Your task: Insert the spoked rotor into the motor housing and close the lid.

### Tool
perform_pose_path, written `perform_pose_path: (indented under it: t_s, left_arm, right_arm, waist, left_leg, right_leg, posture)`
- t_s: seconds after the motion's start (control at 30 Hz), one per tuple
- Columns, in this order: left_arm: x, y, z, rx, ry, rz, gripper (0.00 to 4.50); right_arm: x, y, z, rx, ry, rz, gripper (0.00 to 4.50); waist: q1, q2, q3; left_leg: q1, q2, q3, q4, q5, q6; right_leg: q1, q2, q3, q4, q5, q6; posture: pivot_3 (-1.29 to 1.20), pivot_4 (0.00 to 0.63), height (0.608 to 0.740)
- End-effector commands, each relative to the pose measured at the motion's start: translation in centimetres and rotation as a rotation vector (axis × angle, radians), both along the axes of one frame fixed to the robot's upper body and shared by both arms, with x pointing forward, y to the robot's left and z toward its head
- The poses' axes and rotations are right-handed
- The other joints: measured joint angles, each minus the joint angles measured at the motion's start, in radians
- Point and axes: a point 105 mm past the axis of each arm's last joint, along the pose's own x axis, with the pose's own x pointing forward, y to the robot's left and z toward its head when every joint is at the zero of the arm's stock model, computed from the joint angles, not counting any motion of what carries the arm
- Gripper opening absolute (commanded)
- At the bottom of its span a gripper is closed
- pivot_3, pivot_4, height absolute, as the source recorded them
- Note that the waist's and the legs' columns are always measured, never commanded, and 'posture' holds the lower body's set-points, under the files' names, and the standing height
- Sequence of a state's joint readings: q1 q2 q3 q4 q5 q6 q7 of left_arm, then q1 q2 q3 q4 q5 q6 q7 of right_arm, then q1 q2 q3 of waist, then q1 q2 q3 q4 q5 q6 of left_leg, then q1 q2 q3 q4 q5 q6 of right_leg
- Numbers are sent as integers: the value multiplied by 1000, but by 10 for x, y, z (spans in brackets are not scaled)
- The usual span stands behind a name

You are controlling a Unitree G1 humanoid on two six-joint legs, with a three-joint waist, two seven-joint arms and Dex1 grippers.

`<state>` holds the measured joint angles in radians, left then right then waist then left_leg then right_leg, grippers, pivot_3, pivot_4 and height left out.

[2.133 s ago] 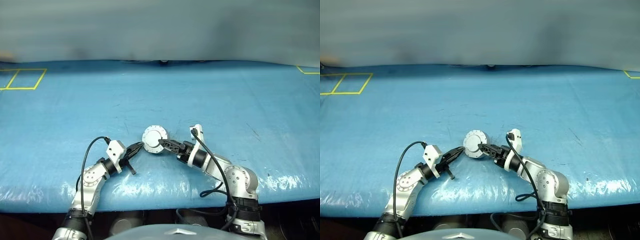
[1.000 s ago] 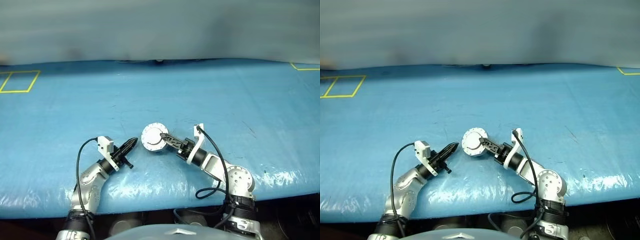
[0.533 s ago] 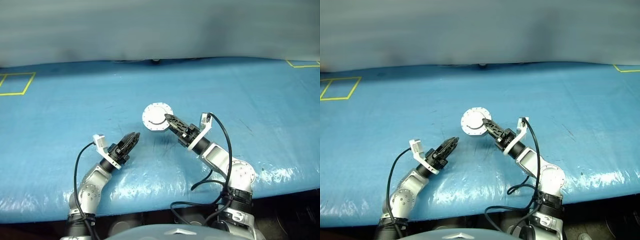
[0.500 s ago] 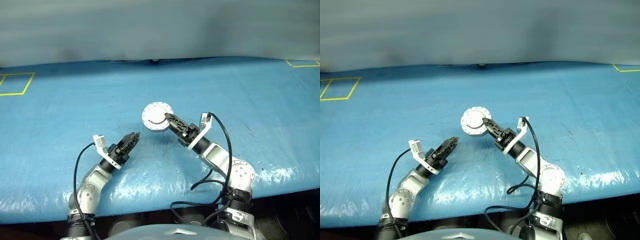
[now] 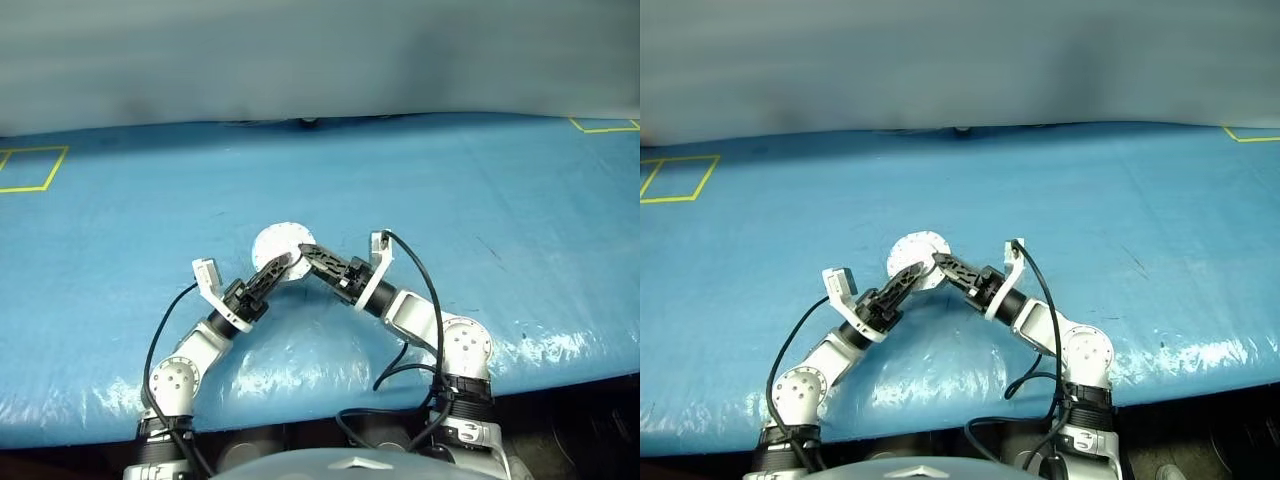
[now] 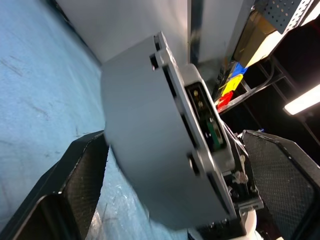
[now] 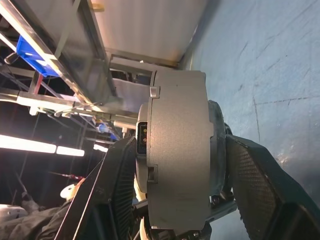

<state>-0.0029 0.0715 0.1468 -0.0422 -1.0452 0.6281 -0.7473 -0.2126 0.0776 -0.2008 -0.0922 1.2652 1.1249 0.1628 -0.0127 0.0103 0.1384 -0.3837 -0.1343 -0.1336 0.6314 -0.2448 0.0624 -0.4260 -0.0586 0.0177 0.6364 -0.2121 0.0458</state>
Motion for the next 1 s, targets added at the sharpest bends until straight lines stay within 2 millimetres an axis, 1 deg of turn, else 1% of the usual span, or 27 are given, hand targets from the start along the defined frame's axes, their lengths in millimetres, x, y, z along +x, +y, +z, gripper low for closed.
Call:
perform_pose_path:
  t_s: [0.03,0.17,0.27,0.33,0.47,0.6,0.63,0.67,0.77,0.8,1.0]
  left_arm:
    - [0,-2,10,-64,-28,-13,4471]
    - [2,-2,14,-85,-52,0,4471]
    - [5,7,18,-158,-42,53,4471]
    - [5,9,19,-178,-38,67,4471]
    - [6,11,18,-192,-28,81,4471]
    - [5,9,16,-185,-20,72,4471]
    - [5,8,15,-180,-16,78,4104]
    - [5,8,15,-186,-12,74,3941]
    - [3,5,15,-194,-11,49,2985]
    - [3,5,15,-196,-8,47,2790]
    - [6,7,10,-194,27,67,2766]
  right_arm:
    - [-8,6,24,68,-93,44,2389]
    - [-7,6,22,61,-88,43,2389]
    - [-3,3,22,64,-83,18,2389]
    - [0,0,22,68,-79,4,2389]
    - [2,-1,21,71,-72,-9,2389]
    - [2,0,22,74,-72,-6,2389]
    - [2,1,22,74,-72,-6,2389]
    - [2,1,22,74,-73,-6,2389]
    - [2,1,23,75,-73,-6,2389]
    - [3,1,23,75,-74,-7,2389]
    - [4,0,25,77,-81,-17,2389]
  waist:
    - [0,0,0]
    - [0,0,0]
    - [0,0,0]
    - [0,0,0]
    - [0,0,0]
    - [0,0,0]
    - [0,0,0]
    - [0,0,0]
    - [1,0,0]
    - [0,0,0]
    - [1,0,0]
  left_leg:
    - [0,0,0,0,0,0]
    - [0,0,1,1,0,0]
    - [0,0,2,2,0,-1]
    - [-1,0,2,3,0,0]
    - [-1,0,2,6,0,0]
    - [-1,0,2,8,0,1]
    - [-1,0,2,8,-1,1]
    - [-1,0,2,9,-1,1]
    - [-1,0,2,10,-1,1]
    - [-1,1,2,10,-1,1]
    - [-2,1,2,12,-2,1]
  right_leg:
    - [0,0,0,0,0,0]
    - [0,0,1,4,0,0]
    - [0,0,2,5,0,0]
    - [0,0,1,6,0,0]
    - [0,0,1,6,0,0]
    - [0,0,1,6,0,0]
    - [-1,0,1,6,0,0]
    - [-1,0,1,7,0,0]
    - [-1,0,1,7,0,0]
    - [-1,1,1,7,0,0]
    - [-1,1,1,7,0,0]
  posture:
    - [0,150,740]
    - [0,150,740]
    - [0,150,740]
    - [0,150,740]
    - [0,150,740]
    - [0,150,740]
    - [0,150,740]
    - [0,150,740]
    - [0,150,740]
    - [0,150,740]
    - [0,150,740]
